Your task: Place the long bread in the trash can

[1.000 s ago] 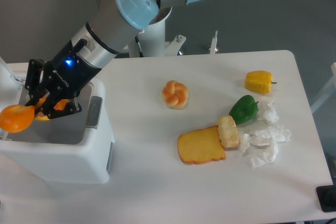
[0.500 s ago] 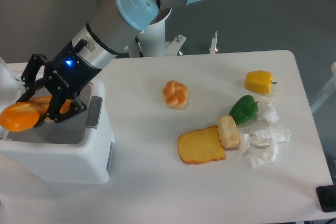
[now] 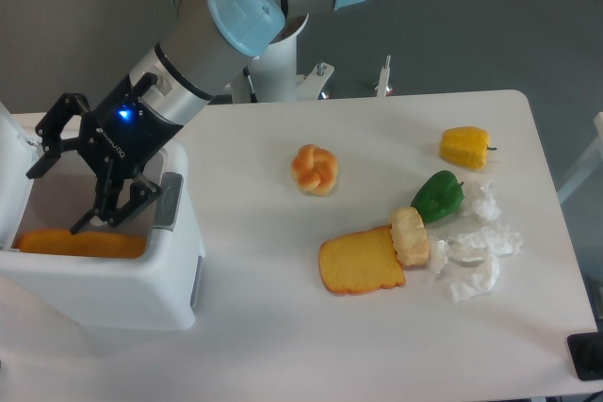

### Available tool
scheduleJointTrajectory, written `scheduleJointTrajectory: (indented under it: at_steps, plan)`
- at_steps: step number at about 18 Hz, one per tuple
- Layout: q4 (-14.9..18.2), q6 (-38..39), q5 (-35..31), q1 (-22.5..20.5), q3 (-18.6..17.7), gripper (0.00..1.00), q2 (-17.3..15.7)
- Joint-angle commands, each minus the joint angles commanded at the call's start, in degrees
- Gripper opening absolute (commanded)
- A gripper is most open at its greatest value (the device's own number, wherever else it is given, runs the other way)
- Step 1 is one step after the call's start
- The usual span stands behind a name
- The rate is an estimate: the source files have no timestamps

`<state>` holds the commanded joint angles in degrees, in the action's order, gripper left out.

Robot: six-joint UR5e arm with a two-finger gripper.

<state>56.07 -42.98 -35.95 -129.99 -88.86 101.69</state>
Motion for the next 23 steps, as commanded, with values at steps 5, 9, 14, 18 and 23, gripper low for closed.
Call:
scheduleJointTrajectory:
  at_steps: [5, 9, 14, 18, 23]
  plan:
    - [0.17, 0.53, -0.44, -3.69, 2.02, 1.0, -0.26]
    - [0.35, 0.7, -6.48, -4.66, 3.33, 1.0, -0.44]
    - [0.35, 0.53, -13.97, -4.75, 5.89, 1.0, -0.7]
    - [0.35, -0.7, -26.32, -6.24, 7.29, 1.0, -2.72]
    - [0.53, -4.12, -36.27, -6.07, 6.86, 1.0, -3.86]
